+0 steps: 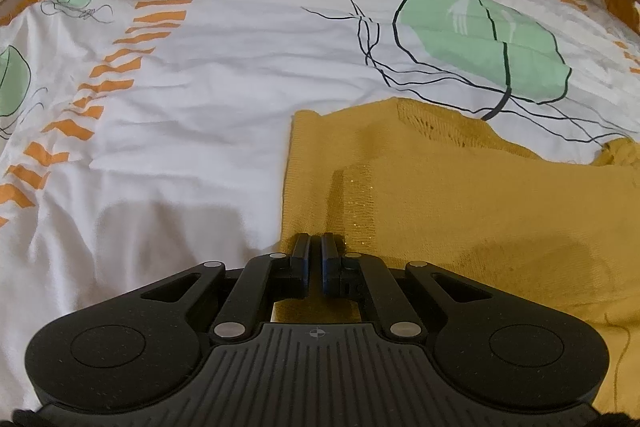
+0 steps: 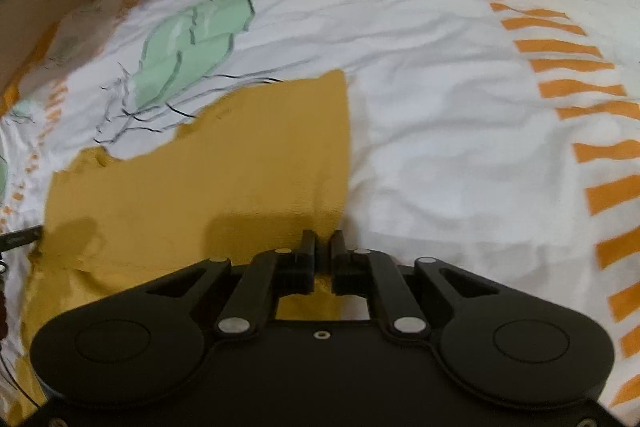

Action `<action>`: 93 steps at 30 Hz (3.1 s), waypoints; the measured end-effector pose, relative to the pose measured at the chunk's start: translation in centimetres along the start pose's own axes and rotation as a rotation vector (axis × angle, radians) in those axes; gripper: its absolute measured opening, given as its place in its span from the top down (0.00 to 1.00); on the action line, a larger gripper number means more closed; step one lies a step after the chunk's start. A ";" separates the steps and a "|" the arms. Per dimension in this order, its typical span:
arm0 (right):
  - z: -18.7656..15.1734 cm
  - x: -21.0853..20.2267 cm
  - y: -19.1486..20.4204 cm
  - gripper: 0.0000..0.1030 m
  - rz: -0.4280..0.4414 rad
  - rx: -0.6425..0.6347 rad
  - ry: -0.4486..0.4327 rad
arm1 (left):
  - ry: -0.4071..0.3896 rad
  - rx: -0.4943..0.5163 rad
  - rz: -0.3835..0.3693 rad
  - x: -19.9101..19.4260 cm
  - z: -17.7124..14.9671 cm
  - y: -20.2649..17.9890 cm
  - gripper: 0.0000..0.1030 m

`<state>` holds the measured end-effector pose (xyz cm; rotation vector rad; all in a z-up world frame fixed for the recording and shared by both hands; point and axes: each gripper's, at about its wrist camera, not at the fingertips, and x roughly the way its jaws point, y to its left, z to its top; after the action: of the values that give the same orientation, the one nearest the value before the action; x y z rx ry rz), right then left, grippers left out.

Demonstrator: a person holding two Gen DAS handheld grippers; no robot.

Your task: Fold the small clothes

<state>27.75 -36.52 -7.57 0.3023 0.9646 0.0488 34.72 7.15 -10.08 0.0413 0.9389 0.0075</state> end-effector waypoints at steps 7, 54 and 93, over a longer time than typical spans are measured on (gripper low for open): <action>-0.4 0.1 0.5 0.84 -0.017 -0.027 0.009 | 0.001 -0.009 -0.014 0.1 0.0 0.2 0.95; -5.0 -6.9 2.4 0.11 0.053 -0.102 -0.094 | -0.077 -0.111 -0.246 -9.9 -7.9 4.1 0.12; -4.0 -5.8 2.5 0.09 0.136 -0.048 -0.136 | -0.077 -0.014 -0.178 -2.8 0.8 0.5 0.93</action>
<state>21.39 -34.25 -4.36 0.3225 0.8060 0.1738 33.71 7.56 -7.35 -0.0550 0.8633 -0.1508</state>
